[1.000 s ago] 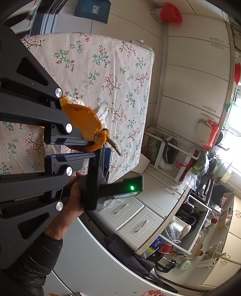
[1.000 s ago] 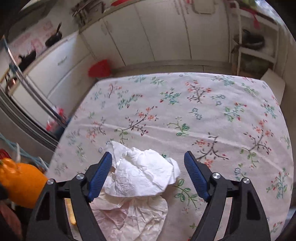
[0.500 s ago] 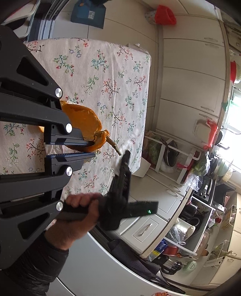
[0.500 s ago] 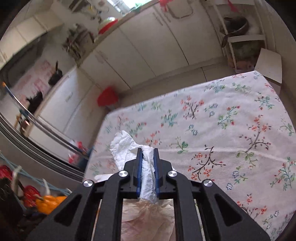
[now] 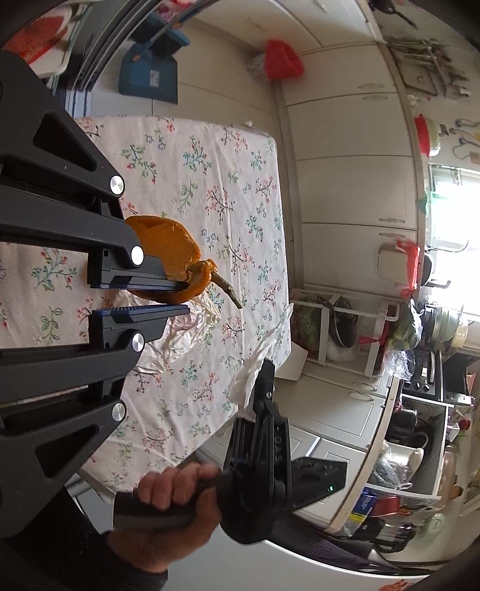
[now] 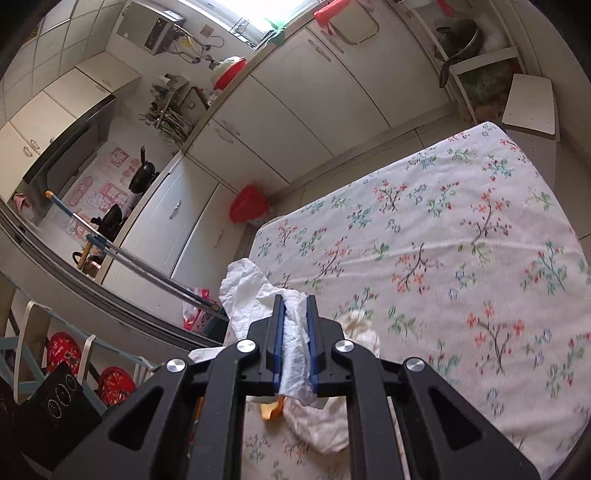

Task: Collect trash
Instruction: 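Lift the peel with the left tool while the right tool carries the paper to the basin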

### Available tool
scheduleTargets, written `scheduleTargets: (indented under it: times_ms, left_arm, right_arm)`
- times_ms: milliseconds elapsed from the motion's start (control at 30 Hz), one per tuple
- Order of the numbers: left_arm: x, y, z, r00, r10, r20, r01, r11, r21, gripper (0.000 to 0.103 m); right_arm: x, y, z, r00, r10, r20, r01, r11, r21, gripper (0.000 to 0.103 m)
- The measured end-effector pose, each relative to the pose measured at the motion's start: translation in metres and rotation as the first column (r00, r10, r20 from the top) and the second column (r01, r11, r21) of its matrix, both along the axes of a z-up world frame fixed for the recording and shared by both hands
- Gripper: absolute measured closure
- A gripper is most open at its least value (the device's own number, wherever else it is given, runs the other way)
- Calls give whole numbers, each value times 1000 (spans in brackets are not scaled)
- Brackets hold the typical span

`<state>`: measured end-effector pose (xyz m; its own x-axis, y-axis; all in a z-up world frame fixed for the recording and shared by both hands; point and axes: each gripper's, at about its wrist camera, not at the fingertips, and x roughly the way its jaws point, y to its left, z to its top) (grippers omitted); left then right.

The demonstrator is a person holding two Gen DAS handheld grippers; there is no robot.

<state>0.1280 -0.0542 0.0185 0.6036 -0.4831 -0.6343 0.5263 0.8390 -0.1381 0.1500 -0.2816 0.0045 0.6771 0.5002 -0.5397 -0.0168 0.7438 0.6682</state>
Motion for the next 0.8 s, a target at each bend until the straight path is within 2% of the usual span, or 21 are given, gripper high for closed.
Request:
scheduleTargets:
  times_ms: [100,233,300,567,800]
  left_arm:
    - [-24,1,7,999,6,44,-7,1000,26,97]
    - [-57,-4,18,993,-10,120,2,998,69,96]
    - [-72,-3,21,991,-7,131,-1,998,64,97]
    - [-132,-6,-2,998,-21,65,18,999,37,97]
    - [-173,-12,-30,999,-31,-13,31,999,29,96]
  right_arm:
    - [-26,4,5,1000,7,18,-7,1000,-3,91]
    - [-67,13,11,998,17,54,-12,997,-77,91]
    - [-91,19,8,998,23,55,-17,994,-103,91]
    - [-166,40,-21,999,50,7,-49,993,-111,91]
    - [-209,51,-48,996,49,-71,-57,992,-113,91]
